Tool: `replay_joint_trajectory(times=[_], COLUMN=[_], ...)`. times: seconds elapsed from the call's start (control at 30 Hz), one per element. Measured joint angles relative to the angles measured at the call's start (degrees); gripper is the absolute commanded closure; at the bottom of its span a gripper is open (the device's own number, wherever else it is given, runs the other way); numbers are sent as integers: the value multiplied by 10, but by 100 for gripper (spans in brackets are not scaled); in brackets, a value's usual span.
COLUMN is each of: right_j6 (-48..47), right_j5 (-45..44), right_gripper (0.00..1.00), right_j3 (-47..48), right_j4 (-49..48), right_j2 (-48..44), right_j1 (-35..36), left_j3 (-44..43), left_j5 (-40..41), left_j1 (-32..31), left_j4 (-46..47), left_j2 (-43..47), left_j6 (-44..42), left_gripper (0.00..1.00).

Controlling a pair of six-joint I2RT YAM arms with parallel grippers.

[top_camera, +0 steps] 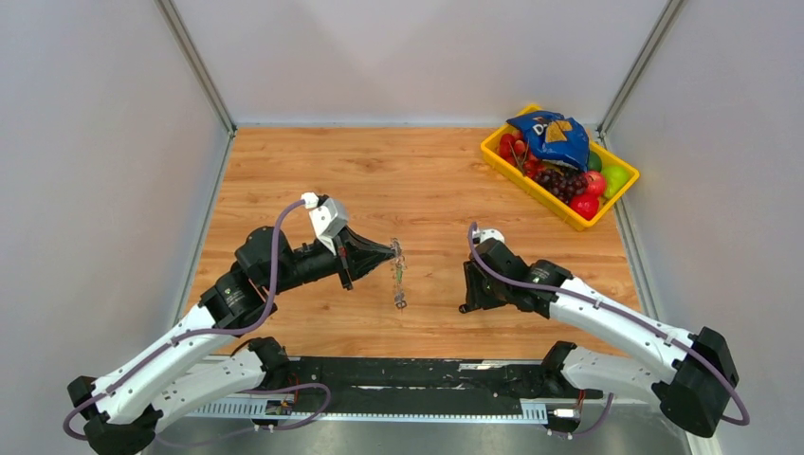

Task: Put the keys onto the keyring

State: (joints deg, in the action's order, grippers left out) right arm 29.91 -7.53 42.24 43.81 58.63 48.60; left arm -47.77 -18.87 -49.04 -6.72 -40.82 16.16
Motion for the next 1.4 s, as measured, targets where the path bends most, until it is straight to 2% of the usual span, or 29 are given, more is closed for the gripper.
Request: replay_joint_trajectory(times=[0.47,1.13,1.27,1.4], right_j6=[72,73,73,73], right_j5=[-80,-73,-68,-64], right_gripper=[62,74,82,94], right_j3=[-43,-58,-62,-67], right_j4=[-41,-99,-103,-103], right_j2=[88,143,144,144], right_j1=[-9,-19,-19,-21], left_j3=[-3,-3,-3,-3], left_j5=[25,31,31,31], left_j1=[0,0,0,0], left_j4=[-26,-34,-34,-34], left_j2=[12,19,17,16], left_j6=[-1,-5,-5,-6], left_gripper=[100,100,100,100])
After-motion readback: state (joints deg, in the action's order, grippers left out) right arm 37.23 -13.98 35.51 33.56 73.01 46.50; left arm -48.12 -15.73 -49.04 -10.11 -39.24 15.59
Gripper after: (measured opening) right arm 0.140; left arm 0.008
